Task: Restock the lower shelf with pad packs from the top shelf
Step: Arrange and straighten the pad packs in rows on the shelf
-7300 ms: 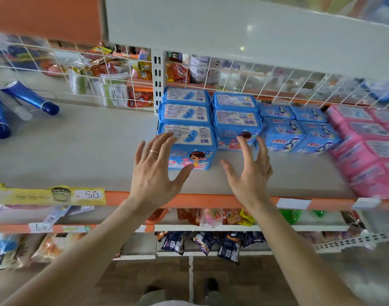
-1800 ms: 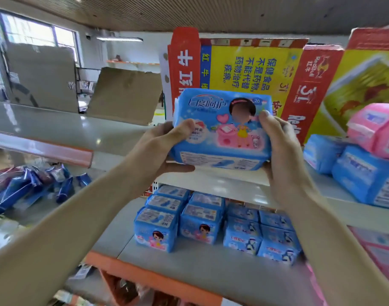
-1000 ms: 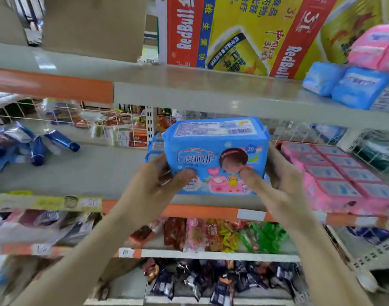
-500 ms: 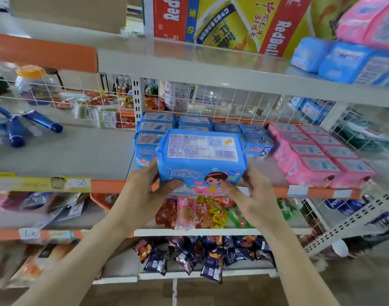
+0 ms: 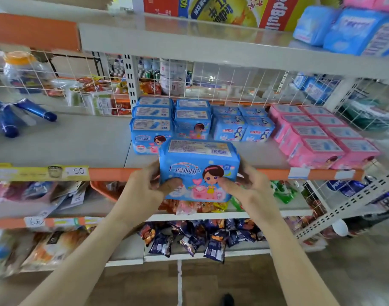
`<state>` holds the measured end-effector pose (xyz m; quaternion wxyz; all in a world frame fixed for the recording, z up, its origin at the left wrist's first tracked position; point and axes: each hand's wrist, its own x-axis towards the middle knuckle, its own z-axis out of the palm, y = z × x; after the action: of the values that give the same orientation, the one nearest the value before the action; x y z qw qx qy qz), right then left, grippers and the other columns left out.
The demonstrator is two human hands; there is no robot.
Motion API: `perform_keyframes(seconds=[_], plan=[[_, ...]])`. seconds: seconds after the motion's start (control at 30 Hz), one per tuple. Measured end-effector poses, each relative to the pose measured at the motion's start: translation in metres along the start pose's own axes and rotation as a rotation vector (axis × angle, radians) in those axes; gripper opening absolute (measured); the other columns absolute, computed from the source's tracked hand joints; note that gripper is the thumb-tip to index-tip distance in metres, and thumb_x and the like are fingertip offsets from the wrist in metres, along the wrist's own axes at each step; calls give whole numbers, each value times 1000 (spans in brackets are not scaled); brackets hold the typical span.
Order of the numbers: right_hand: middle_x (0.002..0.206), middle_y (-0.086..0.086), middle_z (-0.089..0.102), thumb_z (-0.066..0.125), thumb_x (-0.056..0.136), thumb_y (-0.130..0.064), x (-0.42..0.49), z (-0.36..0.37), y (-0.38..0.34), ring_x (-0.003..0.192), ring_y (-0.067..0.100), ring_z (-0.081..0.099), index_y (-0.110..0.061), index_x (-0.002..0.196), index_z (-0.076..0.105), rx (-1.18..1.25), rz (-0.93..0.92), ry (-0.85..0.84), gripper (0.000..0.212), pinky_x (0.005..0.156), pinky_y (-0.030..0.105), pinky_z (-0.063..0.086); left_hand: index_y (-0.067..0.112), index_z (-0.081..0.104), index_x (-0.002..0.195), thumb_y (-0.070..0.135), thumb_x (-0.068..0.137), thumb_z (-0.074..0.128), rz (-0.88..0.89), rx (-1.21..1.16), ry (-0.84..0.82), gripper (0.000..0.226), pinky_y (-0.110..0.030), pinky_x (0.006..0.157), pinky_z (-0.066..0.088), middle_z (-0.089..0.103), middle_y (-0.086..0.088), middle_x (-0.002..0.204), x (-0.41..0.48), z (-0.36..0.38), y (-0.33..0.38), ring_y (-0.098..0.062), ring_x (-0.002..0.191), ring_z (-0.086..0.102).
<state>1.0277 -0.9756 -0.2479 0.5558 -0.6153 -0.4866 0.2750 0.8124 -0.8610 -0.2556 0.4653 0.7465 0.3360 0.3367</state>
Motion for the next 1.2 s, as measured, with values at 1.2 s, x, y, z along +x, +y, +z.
perform_keyframes(seconds=[1.2], plan=[[91, -10, 72, 65, 94, -27, 92, -90, 79, 81, 7, 69, -23, 106, 66, -172, 177, -97, 13, 70, 26, 53, 21, 72, 105, 27, 95, 66, -314, 160, 370, 14, -21, 58, 49, 74, 7, 87, 54, 150, 6, -4, 73, 66]])
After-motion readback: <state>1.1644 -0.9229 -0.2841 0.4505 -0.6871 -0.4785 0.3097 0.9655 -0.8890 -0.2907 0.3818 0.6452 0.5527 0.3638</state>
